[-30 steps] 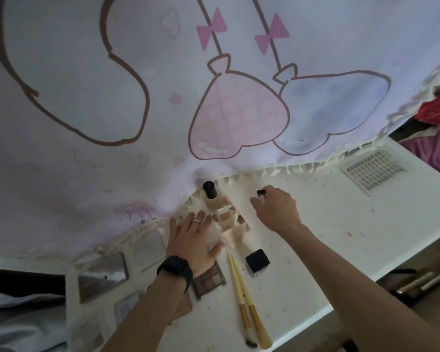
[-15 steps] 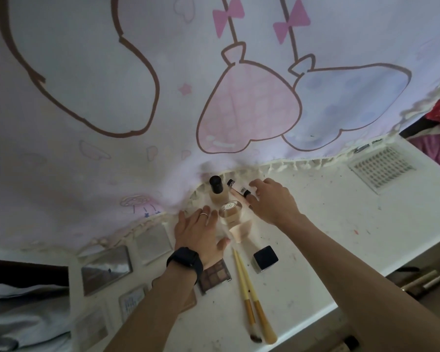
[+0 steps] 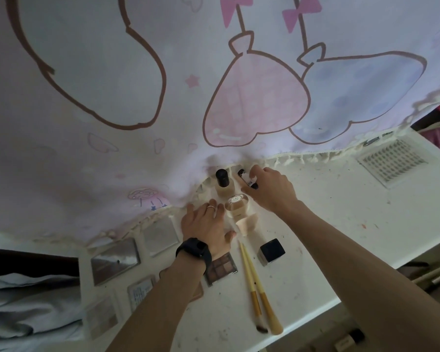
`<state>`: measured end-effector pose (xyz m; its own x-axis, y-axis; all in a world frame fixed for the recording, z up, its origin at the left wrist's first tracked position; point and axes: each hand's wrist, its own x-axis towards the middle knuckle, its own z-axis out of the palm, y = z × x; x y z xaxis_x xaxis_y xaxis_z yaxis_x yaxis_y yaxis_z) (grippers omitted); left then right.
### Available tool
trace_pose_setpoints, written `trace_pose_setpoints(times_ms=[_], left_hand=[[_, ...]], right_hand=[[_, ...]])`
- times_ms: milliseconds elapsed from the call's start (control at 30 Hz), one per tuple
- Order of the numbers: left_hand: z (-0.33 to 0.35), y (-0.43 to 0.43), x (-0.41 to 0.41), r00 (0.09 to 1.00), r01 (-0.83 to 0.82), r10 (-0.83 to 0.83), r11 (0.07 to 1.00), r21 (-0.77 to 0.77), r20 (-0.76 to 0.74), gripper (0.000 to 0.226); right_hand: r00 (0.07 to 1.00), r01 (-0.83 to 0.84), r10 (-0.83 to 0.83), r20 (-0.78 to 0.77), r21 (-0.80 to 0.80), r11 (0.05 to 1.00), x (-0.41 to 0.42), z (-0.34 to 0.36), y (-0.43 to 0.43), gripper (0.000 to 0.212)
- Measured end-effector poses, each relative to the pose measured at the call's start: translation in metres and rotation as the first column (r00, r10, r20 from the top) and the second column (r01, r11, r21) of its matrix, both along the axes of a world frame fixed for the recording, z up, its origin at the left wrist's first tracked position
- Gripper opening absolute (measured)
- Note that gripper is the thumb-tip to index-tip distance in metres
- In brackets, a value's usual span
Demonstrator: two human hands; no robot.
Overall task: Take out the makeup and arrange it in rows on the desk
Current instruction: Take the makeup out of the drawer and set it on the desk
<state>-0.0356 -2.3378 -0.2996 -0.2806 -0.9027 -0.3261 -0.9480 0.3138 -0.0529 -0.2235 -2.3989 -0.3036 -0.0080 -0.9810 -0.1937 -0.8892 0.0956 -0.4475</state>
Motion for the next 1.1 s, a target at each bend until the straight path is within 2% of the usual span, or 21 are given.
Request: trace_pose_setpoints(times_ms=[300,533,800,900,1033,1100], left_hand=[[-0.001,0.000,-0.001,1.000,0.007,-0.007,1.000,-0.010,0.023,0.075],[-0.002,0.000,0.000,0.999,0.001,-0.002,1.000,0.015,0.037,0.076],[0.008,0.010,0.001,0.999,-0.043,0.043,0.998,0.041,0.015,0.068],[0.018,0.034,-0.003,0.992,-0.101,0.100,0.995,-0.021,-0.072,0.055],[0.032,0.093,-0.018,0.922,-0.245,0.212,0.968,-0.062,-0.325,0.050],[0.031,0.128,-0.029,0.883,-0.264,0.202,0.960,-0.093,-0.423,0.046]], right_hand=[[0.997,0.052,-0.054,0.060,0.037,0.998,0.005,-0.004,-0.001,0.063],[0.983,0.065,-0.092,0.160,0.167,0.984,-0.006,-0.005,0.000,0.037],[0.972,0.103,-0.133,0.194,0.157,0.982,-0.056,0.020,0.045,0.025],[0.983,0.079,-0.095,0.160,0.106,0.991,-0.082,0.022,0.088,0.023],[0.998,0.053,-0.054,0.039,0.026,0.998,-0.109,0.012,0.165,0.027],[0.998,0.055,-0.055,0.005,-0.023,0.998,-0.119,0.005,0.214,0.029]])
